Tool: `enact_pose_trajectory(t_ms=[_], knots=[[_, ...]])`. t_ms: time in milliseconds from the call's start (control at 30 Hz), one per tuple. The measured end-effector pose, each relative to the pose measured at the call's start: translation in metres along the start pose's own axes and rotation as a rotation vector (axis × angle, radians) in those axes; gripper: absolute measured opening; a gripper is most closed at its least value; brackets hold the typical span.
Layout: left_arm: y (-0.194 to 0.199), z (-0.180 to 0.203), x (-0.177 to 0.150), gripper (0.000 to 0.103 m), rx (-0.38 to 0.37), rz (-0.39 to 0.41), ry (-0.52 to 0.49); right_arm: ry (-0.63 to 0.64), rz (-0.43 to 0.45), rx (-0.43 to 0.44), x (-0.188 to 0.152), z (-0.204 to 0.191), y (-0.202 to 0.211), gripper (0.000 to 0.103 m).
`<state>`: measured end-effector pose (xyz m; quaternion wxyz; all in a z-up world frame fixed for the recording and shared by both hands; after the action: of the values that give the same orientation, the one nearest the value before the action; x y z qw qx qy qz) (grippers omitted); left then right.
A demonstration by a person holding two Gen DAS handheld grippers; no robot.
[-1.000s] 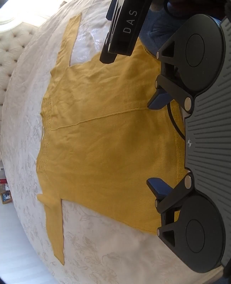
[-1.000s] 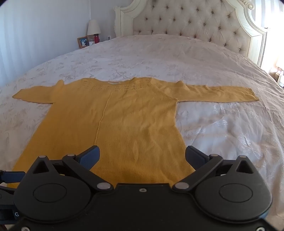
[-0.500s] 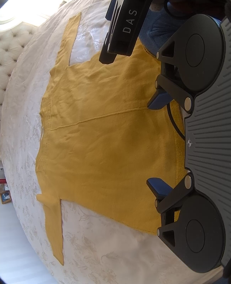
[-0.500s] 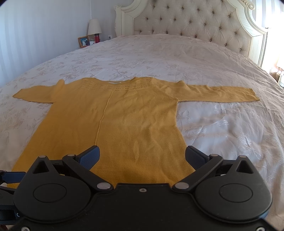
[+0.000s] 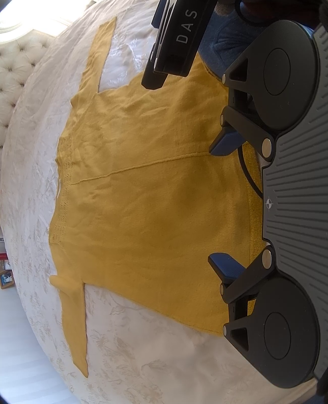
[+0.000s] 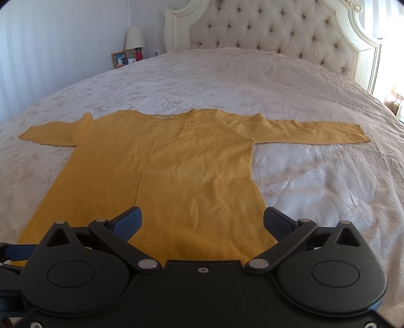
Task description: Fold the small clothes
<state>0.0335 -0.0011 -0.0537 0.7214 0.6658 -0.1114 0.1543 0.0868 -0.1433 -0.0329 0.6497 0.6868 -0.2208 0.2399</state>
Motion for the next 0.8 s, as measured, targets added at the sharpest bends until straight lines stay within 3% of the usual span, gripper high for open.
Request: enact_pose_trajectory(t_ms=[633, 800], knots=[[-0.011, -0.004, 0.008, 0.083, -0.020, 0.020, 0.004, -0.018, -0.050, 0.031, -0.001, 0.000, -0.006, 0.102], [-0.019, -0.012, 0.022, 0.072, -0.019, -0.009, -0.014, -0.035, -0.109, 0.059, 0.001, 0.001, -0.012, 0.096]])
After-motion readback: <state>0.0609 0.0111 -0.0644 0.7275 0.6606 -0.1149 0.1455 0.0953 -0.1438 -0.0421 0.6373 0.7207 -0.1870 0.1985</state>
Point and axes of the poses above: each gripper's, at about its wrist camera, not at the fingertips, and y roughly against the way its jaws point, z to its right, x to its top, the point moved 6 cm from there along -y, roughly the way its jaws point, and after that the axes turned 12 degrees about -z, right-handed, at the moved point
